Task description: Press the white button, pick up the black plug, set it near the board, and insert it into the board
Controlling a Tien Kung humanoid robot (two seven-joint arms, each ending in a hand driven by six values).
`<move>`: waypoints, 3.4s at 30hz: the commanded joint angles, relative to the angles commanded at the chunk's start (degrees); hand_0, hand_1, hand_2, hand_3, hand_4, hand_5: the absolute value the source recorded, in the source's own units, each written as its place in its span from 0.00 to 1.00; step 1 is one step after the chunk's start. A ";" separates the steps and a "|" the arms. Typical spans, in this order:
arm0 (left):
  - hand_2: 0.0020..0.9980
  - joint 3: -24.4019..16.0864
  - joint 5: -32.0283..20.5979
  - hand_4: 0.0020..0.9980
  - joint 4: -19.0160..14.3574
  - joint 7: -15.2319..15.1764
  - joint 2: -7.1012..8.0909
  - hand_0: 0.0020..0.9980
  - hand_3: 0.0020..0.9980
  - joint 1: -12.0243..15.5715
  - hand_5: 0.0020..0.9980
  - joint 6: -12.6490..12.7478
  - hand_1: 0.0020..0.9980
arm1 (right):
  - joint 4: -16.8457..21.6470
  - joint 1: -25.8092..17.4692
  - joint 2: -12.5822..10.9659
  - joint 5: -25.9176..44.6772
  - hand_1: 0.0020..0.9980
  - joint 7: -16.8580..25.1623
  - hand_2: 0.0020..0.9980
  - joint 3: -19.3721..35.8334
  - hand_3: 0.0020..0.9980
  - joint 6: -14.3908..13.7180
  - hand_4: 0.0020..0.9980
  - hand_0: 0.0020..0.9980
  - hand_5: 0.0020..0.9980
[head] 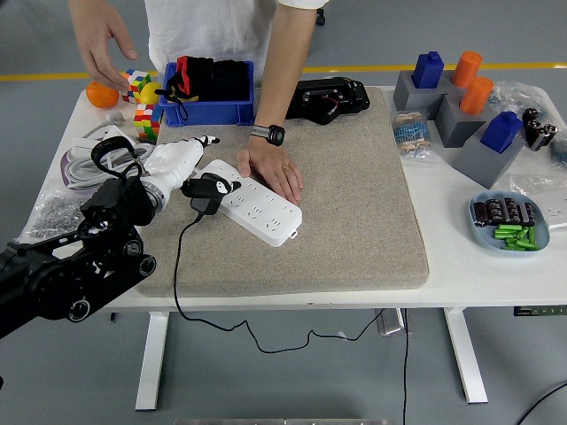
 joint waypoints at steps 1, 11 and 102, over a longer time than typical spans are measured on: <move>0.93 -0.04 0.63 0.89 -1.37 -0.31 0.88 0.83 0.95 0.95 0.67 0.13 0.90 | -0.06 -0.08 0.00 -0.05 0.53 0.00 0.55 0.13 0.51 -0.03 0.64 0.58 0.38; 0.90 0.10 3.88 0.88 -7.51 -2.85 5.53 0.84 0.87 6.35 0.64 1.21 0.92 | -0.11 -0.68 0.30 -0.47 0.53 -0.02 0.55 1.08 0.51 -0.09 0.64 0.58 0.38; 0.88 -31.41 -14.81 0.81 -8.75 -26.51 -2.59 0.85 0.83 17.10 0.57 16.61 0.91 | 0.07 -0.47 0.70 -0.26 0.53 0.07 0.55 0.29 0.51 -0.17 0.64 0.58 0.38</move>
